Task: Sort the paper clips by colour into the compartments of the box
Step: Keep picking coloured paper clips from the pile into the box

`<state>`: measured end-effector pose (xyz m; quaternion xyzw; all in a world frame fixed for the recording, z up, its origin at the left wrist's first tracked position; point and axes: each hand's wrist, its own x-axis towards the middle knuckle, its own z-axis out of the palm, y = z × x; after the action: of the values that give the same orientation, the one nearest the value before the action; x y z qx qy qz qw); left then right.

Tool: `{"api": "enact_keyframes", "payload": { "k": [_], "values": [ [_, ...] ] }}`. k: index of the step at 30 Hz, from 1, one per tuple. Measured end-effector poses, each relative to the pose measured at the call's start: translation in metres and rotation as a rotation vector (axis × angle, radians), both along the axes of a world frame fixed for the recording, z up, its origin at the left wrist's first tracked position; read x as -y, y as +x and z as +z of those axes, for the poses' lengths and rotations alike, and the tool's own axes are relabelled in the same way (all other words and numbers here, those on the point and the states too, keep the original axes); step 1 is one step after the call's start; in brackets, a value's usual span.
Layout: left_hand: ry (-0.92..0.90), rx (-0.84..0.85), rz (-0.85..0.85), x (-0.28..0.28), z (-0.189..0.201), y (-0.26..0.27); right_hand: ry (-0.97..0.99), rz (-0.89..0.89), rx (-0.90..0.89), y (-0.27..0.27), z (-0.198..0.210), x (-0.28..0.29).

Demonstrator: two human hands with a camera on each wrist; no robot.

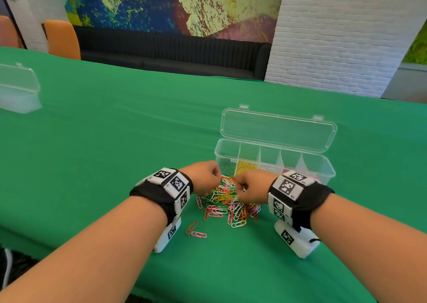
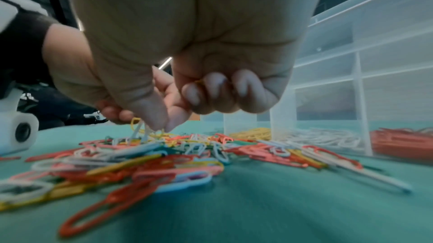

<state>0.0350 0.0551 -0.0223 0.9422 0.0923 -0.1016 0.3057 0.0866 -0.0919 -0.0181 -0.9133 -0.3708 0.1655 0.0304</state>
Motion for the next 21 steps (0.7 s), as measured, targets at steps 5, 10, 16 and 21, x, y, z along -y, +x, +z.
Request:
{"api": "enact_keyframes", "payload": {
  "k": [5, 10, 16, 21],
  "values": [
    [0.020, -0.064, -0.024, 0.001, 0.001, -0.001, 0.014, -0.123, -0.104, -0.005, 0.013, 0.017],
    [0.114, -0.055, -0.115, 0.006, 0.005, -0.005, -0.033, -0.137, -0.069, -0.002, 0.006, 0.032],
    [0.239, -0.073, -0.205, 0.002, -0.001, -0.006, 0.041, -0.156, -0.080, -0.003, 0.001, 0.043],
    [0.291, -0.053, -0.213, 0.003, 0.000, -0.005, 0.143, -0.198, -0.143, -0.003, 0.009, 0.042]
  ]
}}
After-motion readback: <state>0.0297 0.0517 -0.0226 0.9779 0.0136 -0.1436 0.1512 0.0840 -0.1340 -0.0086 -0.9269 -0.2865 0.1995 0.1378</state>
